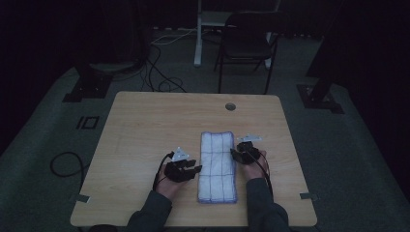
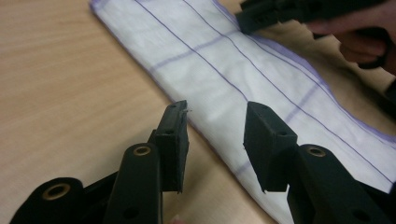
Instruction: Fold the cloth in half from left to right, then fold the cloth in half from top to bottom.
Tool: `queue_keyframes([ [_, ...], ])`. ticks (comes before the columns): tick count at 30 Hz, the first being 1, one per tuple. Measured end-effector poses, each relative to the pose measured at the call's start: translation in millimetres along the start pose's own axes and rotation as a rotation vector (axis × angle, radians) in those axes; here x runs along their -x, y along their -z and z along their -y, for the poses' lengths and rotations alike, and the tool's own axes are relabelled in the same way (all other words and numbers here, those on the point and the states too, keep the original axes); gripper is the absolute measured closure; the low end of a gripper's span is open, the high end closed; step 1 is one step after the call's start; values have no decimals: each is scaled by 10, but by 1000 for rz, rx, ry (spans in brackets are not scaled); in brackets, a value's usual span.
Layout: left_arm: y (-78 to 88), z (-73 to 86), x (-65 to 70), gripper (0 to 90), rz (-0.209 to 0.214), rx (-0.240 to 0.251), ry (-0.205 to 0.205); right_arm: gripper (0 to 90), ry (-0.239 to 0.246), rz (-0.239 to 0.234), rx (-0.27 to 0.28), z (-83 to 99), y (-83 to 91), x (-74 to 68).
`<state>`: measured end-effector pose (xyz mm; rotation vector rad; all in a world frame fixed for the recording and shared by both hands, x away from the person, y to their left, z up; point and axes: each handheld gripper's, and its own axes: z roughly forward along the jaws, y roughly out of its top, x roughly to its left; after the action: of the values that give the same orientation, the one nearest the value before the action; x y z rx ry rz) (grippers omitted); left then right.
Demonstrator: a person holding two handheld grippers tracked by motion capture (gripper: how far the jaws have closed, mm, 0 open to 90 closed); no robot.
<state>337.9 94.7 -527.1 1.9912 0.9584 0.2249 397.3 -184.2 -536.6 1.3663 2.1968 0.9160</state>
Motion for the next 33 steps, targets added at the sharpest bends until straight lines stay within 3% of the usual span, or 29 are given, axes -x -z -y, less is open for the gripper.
queue_keyframes([
  [12, -134, -359, -219, 573, -66, 45, 4, 641, 3, -8, 1, 8, 11, 5],
  [21, -298, -497, -315, 553, -91, 43, -2, 640, 12, -9, 1, 11, 6, 4],
  [26, -474, -591, -406, 542, -129, 41, 11, 639, 16, -10, 4, 17, 1, 8],
  [33, -708, -629, -496, 525, -150, 34, 14, 641, 15, -14, 7, 26, 1, 12],
])
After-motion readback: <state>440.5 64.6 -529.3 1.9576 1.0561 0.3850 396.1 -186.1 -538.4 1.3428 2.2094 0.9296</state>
